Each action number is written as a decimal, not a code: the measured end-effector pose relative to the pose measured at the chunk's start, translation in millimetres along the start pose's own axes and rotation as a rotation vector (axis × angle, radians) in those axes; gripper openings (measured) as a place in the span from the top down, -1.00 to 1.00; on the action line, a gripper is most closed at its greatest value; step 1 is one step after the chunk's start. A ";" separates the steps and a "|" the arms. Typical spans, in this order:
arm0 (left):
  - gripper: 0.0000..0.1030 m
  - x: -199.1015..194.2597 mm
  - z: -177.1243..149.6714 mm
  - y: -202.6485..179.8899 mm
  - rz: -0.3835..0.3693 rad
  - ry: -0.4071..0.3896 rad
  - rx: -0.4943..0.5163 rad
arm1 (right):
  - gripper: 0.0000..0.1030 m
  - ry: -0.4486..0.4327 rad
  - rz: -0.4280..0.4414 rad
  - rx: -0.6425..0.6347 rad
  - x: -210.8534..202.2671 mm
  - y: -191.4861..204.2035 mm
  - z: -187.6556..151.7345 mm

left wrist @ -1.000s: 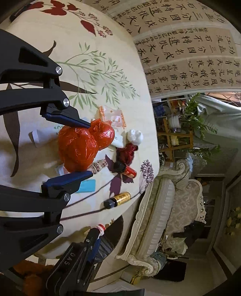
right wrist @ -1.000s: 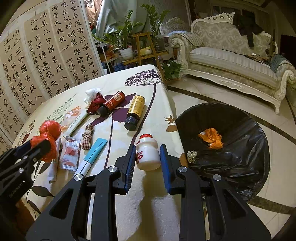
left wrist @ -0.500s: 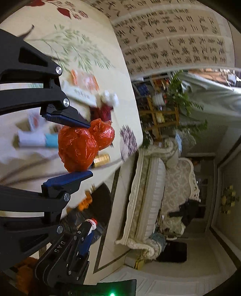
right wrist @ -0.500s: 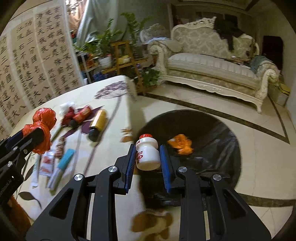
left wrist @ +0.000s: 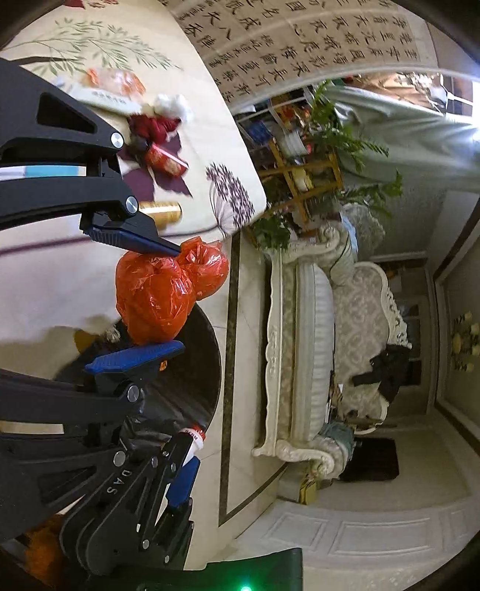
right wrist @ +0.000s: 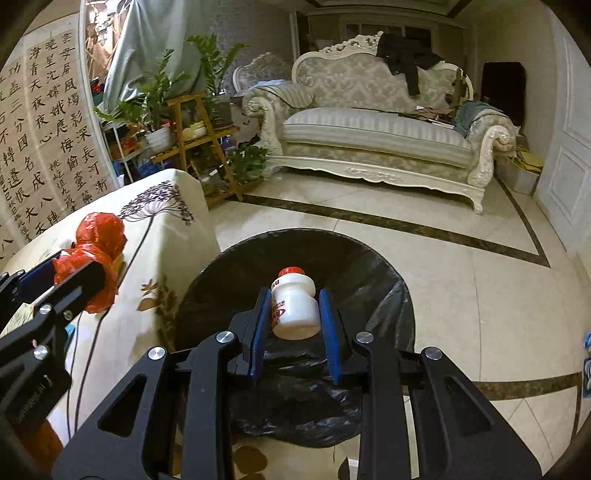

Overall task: Collect trash
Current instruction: 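Carry the bottle and red bag over the bin and open both grippers, then move both open grippers back over the table items, then grasp the white toothpaste tube with the left gripper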

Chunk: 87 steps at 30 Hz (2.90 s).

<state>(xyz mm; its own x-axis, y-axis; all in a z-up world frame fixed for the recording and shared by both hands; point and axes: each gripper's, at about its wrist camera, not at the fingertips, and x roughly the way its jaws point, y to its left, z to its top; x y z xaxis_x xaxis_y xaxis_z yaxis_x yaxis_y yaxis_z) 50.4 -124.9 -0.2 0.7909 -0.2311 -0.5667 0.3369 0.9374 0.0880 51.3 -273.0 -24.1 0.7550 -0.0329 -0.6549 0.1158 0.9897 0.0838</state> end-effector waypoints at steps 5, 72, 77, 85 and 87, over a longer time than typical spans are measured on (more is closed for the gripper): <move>0.10 15.4 3.8 -12.3 -0.017 0.011 0.032 | 0.49 0.011 -0.006 0.013 10.7 -7.3 0.4; -0.20 -57.0 -112.0 164.8 0.329 0.295 -0.373 | -0.64 0.026 0.167 -0.199 -33.8 135.3 -31.1; 0.17 -60.7 -115.5 163.6 0.314 0.283 -0.364 | -0.64 0.028 0.176 -0.210 -34.3 141.5 -32.0; 0.62 -68.6 -117.7 167.6 0.278 0.257 -0.368 | -0.48 0.047 0.202 -0.236 -33.4 156.1 -34.2; 0.62 -72.0 -117.9 171.3 0.282 0.250 -0.376 | -0.48 0.048 0.214 -0.249 -34.8 162.4 -34.7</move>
<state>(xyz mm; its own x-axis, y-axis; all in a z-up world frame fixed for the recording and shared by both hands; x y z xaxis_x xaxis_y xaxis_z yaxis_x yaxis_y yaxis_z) -9.0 83.0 -40.9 0.6632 0.0700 -0.7452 -0.1142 0.9934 -0.0083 21.4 -106.3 -13.8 0.7133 0.1798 -0.6774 -0.2076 0.9774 0.0408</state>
